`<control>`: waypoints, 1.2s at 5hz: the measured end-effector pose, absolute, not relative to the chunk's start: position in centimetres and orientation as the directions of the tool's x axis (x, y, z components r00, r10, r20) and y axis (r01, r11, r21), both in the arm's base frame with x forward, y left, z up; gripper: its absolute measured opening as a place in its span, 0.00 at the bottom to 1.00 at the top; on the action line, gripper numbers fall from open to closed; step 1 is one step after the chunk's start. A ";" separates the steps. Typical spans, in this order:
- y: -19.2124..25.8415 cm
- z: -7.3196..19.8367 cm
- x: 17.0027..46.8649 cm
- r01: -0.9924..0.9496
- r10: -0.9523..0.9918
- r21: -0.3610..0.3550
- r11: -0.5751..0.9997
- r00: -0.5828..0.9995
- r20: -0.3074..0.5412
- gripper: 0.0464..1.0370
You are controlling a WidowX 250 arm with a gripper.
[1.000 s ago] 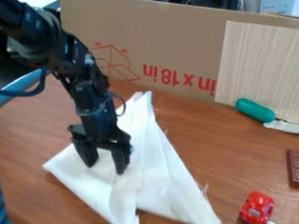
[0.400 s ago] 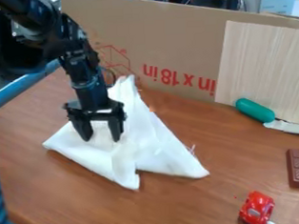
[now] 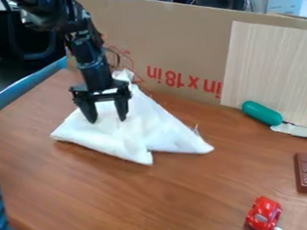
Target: Move the white cloth to the middle of the table
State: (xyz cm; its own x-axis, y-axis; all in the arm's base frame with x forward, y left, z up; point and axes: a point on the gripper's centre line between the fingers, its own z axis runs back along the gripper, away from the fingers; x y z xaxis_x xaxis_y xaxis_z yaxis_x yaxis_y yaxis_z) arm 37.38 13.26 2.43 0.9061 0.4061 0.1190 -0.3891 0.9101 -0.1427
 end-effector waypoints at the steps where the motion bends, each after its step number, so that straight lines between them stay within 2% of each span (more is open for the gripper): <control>1: 13.4 2.7 38.0 -0.405 0.423 -0.152 0.902 0.898 0.121 0.96; 3: 11.8 0.4 35.2 -0.341 0.349 -0.097 0.935 0.933 0.089 0.96; 6: 8.0 -0.2 28.5 -0.165 0.169 -0.058 0.984 0.983 0.067 0.96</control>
State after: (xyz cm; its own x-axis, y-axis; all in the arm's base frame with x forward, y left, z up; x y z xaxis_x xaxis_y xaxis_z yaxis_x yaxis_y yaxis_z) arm 28.52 8.02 -0.23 0.9833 0.1692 0.0666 -0.1655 0.9845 -0.0582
